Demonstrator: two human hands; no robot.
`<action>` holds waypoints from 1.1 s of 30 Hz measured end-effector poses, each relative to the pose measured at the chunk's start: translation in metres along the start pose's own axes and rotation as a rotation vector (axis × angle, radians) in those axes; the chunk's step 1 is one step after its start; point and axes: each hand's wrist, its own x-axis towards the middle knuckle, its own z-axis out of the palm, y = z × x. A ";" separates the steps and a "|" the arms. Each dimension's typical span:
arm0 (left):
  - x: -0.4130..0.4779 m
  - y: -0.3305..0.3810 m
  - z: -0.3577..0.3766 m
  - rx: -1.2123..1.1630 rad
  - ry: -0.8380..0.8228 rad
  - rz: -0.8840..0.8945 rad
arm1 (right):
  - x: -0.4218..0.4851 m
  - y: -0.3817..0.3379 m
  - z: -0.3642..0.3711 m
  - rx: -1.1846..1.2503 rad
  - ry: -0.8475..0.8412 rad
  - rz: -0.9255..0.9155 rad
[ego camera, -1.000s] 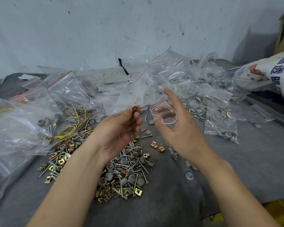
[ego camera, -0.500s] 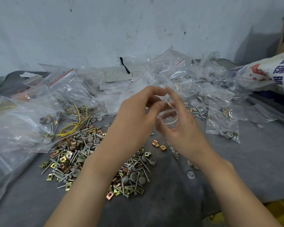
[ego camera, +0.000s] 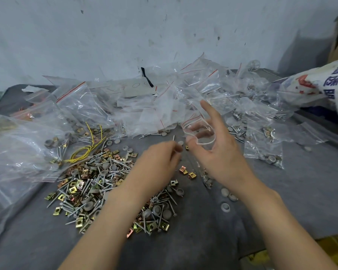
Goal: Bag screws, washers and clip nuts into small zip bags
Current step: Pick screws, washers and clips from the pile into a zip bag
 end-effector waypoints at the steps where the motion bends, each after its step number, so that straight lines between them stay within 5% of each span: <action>1: -0.001 -0.002 0.008 0.082 -0.053 0.020 | 0.000 0.000 0.000 0.003 0.003 0.003; 8: -0.003 -0.013 0.027 0.288 -0.138 0.113 | 0.000 0.000 -0.003 0.027 -0.008 0.010; 33: -0.008 -0.002 0.018 0.112 -0.104 0.105 | 0.001 -0.001 -0.004 0.024 -0.002 0.011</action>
